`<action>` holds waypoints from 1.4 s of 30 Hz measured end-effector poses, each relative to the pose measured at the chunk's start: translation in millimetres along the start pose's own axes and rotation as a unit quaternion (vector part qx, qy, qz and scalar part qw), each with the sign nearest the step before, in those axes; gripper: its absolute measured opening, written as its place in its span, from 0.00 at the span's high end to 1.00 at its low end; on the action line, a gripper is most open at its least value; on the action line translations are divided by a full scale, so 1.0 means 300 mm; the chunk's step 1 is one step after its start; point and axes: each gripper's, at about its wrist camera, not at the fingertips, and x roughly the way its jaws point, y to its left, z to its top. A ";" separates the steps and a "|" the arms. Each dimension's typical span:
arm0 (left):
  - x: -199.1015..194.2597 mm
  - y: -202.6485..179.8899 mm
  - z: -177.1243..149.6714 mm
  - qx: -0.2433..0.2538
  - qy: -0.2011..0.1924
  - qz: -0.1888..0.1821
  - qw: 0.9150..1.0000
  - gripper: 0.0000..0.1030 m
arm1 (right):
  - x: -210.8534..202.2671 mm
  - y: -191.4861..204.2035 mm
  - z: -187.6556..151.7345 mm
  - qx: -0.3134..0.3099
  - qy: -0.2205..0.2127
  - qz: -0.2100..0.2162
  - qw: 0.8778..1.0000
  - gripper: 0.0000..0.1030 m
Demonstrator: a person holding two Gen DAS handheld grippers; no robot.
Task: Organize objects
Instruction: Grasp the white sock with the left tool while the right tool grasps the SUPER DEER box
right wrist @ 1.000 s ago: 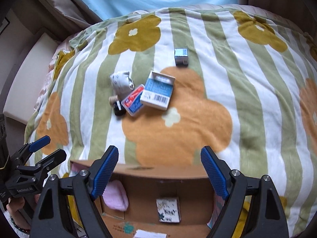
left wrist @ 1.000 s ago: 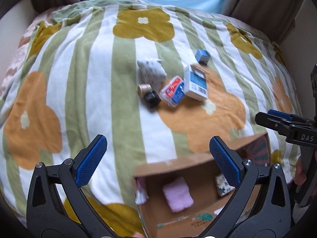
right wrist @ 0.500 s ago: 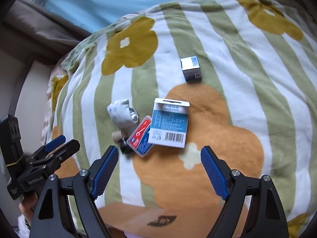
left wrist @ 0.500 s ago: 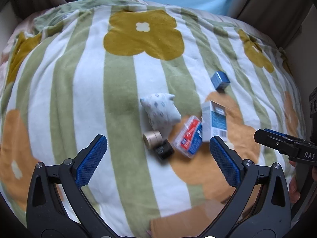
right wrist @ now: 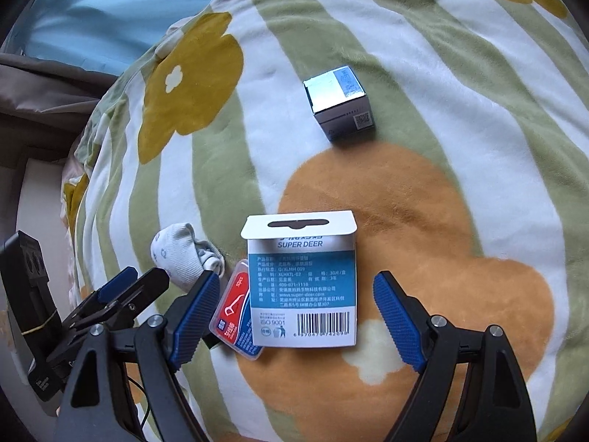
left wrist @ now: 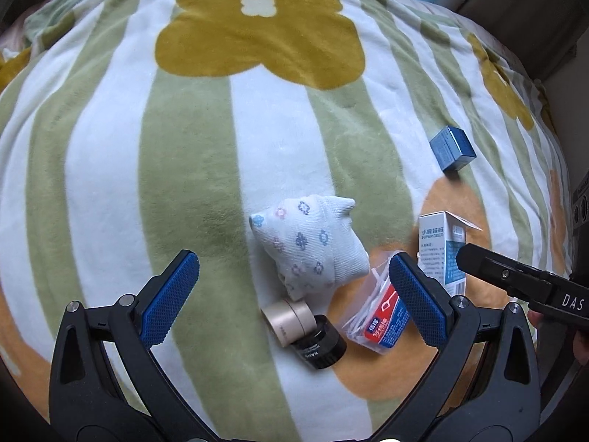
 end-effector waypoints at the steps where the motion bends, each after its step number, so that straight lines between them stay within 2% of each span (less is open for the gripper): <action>1: 0.010 0.002 0.001 0.000 0.001 -0.001 1.000 0.00 | 0.006 -0.001 0.002 0.001 -0.003 0.001 1.000 0.19; 8: 0.077 0.000 0.005 -0.004 0.006 -0.011 1.000 0.00 | 0.072 -0.020 0.021 0.005 0.017 -0.034 0.999 0.19; 15: 0.116 -0.011 0.004 0.002 0.005 -0.013 1.000 0.01 | 0.082 -0.038 0.009 0.023 0.007 -0.027 0.999 0.19; 17: 0.116 -0.010 0.004 0.002 0.001 -0.018 1.000 0.07 | 0.080 -0.040 0.005 0.024 0.003 -0.023 0.999 0.19; 19: 0.117 -0.009 0.005 0.003 -0.001 -0.018 1.000 0.17 | 0.077 -0.037 0.003 0.022 0.000 -0.024 0.999 0.19; 24: 0.123 -0.014 0.004 0.019 0.000 -0.018 1.000 0.33 | 0.081 -0.027 0.000 0.013 -0.005 -0.033 0.999 0.36; 27: 0.118 -0.024 0.001 0.030 0.001 -0.024 0.999 0.43 | 0.081 -0.014 -0.002 0.007 -0.008 -0.038 0.999 0.39; 36: 0.019 -0.032 0.012 0.035 -0.027 -0.025 0.999 0.46 | 0.029 0.035 -0.004 -0.012 -0.032 -0.042 0.999 0.39; 42: -0.108 -0.033 0.005 0.028 -0.056 -0.021 0.998 0.46 | -0.052 0.073 -0.007 -0.025 -0.054 -0.032 0.998 0.39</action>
